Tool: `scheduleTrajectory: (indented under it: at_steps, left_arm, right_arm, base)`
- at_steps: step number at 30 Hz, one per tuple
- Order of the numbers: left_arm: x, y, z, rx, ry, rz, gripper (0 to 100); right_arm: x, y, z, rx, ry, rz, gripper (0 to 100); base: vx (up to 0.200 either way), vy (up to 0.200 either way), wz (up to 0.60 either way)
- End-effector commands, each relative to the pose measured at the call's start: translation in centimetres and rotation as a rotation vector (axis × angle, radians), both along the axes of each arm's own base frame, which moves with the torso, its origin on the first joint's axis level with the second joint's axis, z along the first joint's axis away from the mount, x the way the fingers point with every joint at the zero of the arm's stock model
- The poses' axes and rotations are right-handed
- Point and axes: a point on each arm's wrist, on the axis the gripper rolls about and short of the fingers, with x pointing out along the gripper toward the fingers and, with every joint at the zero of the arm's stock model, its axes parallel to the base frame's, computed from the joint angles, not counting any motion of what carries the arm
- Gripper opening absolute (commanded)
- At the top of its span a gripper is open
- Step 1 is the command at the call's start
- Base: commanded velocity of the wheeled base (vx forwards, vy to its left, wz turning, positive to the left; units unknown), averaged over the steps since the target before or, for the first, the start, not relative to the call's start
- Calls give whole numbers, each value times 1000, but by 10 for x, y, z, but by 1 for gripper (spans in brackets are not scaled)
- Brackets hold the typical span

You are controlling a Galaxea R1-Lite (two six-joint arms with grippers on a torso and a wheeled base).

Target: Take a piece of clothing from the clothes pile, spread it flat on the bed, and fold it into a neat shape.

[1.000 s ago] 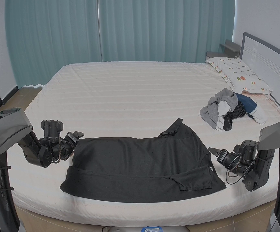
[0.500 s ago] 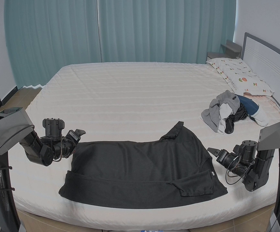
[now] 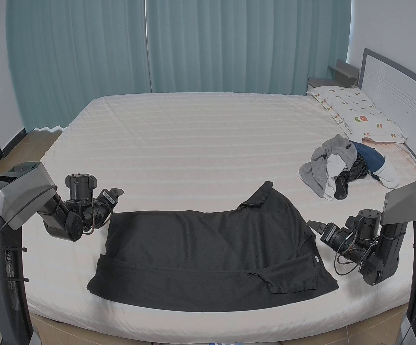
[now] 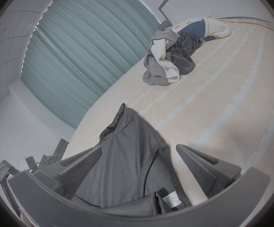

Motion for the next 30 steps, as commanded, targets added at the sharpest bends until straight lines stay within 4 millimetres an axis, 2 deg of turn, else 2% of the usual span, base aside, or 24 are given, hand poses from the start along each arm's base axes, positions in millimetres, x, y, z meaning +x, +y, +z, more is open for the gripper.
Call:
scheduleTrajectory:
  at_steps: [1, 7, 13, 22, 23, 30]
  left_arm:
    - [7, 7, -21, 36, 27, -6, 100]
    - [15, 6, -38, 88, 7, 4, 100]
    - [15, 5, -52, 151, -14, -28, 100]
    - [13, 2, -52, 160, -41, -38, 100]
    - [13, 2, -53, 160, -40, -38, 0]
    - [7, 1, -54, 160, -23, -43, 0]
  right_arm:
    - [0, 0, -4, -1, 6, 1, 100]
    - [1, 4, -10, -4, 18, 14, 100]
    - [1, 5, -11, -4, 19, 17, 100]
    - [1, 6, -11, -4, 19, 19, 100]
    - [1, 6, -10, -4, 18, 19, 100]
    - [8, 7, -8, -19, -12, 24, 100]
  base:
    - [0, 0, 0]
    - [0, 0, 0]
    - [0, 0, 0]
    - [0, 0, 0]
    - [0, 0, 0]
    - [0, 0, 0]
